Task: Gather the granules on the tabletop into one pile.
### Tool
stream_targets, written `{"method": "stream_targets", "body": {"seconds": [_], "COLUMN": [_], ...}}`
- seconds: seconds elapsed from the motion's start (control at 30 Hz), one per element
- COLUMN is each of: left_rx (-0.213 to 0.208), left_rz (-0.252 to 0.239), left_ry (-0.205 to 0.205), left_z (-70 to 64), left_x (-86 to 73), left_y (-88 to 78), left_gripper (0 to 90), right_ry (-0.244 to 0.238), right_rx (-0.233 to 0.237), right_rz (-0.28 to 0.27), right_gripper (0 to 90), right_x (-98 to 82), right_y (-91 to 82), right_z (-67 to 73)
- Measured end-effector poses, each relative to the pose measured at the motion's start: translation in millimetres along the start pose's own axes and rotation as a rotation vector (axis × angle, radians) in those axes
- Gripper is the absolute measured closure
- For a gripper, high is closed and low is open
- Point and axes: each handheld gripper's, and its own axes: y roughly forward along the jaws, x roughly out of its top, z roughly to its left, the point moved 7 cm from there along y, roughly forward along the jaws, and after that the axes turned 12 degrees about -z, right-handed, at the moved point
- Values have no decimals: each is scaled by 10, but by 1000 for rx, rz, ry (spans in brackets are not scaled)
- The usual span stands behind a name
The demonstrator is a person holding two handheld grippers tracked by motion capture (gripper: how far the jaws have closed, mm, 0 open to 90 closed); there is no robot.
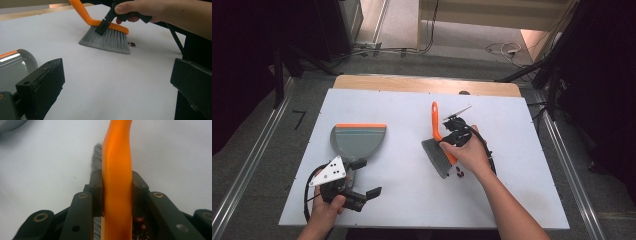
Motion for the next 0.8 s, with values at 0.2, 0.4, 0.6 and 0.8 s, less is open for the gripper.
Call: {"method": "stream_targets", "body": {"seconds": [0.2,0.4,0.6,0.8], "left_rx": [-1,1,-1,-1], "left_rz": [0,0,5,5], "left_ry": [-1,-2,0,0], "left_z": [-2,1,-2,-3], "left_x": [-2,-2,-7,-9], "left_y": [3,0,5,5], "left_gripper": [1,1,1,1], "right_ry": [16,28,35,47], "right_rx": [-5,-13,-18,-19], "right_rz": [-1,-5,-11,-14], "right_gripper": [673,673,673,672], "right_x": [-9,-17,-25,-35], "right_y": [-22,-54,-79,-98], "right_z": [-55,-123,-177,-219]}}
